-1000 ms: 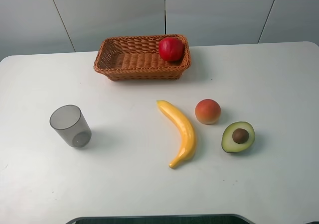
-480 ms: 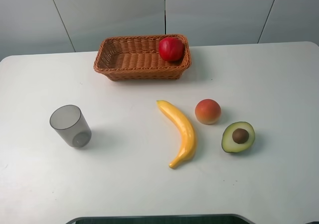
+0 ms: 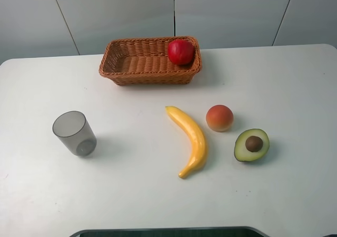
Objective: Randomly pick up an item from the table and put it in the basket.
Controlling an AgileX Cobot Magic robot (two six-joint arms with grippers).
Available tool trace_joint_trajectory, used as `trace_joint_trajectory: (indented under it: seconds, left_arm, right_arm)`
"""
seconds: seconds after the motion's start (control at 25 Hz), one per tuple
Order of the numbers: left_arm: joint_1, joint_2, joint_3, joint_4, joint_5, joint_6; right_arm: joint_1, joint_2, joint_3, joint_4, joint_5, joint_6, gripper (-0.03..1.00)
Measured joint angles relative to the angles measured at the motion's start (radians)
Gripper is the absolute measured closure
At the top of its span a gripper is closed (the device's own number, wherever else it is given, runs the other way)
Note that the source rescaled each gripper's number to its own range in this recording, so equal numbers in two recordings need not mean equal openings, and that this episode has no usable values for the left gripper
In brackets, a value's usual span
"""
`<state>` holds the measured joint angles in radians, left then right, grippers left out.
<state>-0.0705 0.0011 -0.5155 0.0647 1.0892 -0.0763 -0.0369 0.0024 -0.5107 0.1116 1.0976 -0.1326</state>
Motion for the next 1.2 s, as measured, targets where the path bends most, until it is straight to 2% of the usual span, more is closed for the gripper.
trace_joint_trajectory:
  seconds: [1.2]
  left_arm:
    - [0.0,0.0,0.0,0.0,0.0,0.0]
  right_arm:
    - [0.0,0.0,0.0,0.0,0.0,0.0,-0.03]
